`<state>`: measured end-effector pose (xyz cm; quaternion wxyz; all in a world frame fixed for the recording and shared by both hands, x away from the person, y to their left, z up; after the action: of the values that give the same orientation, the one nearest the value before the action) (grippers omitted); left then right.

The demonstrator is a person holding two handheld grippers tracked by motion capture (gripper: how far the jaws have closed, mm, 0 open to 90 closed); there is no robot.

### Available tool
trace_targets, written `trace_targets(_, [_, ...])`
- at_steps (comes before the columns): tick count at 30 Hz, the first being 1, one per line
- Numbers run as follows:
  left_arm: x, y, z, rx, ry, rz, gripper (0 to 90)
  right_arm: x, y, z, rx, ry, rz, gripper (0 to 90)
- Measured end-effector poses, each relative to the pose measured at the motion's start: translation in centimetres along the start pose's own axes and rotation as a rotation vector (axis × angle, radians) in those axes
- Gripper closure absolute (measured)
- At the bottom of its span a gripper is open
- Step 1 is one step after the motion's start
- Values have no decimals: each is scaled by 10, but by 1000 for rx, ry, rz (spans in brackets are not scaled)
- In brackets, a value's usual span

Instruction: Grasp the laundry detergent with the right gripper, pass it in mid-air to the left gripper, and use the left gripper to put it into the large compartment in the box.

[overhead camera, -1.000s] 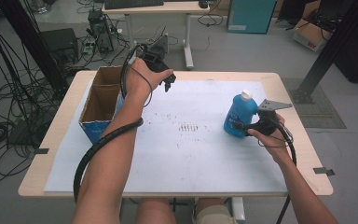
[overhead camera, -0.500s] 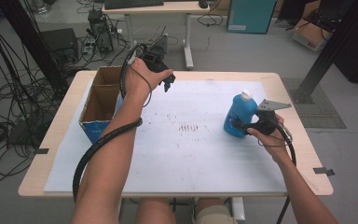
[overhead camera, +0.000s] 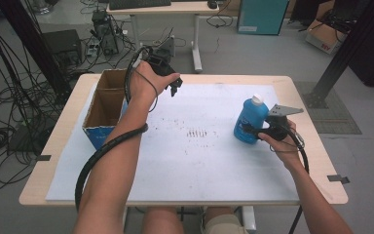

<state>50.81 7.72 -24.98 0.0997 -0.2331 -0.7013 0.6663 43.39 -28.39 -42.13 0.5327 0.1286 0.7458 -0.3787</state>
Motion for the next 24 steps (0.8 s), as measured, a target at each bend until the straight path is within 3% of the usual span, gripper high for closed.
trace_targets(3, [0,0,0,-3,1,0,59,0,0,-2,-18,2,-6,396])
trace_targets(24, [1,-3,1,1,-1,3,59,0,-1,-2,-24,-14,-11,409])
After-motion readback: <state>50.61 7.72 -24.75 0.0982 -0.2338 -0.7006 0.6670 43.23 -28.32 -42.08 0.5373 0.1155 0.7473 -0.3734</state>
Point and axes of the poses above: each handheld gripper's, and its own axes: y roughly forward along the jaws, x roughly out of its underside, z roughly to its right, the point moved 2 cm from there along y, roughly forward along the jaws, and after that the axes turned 7 degrees about y, right-handed, at the moved point
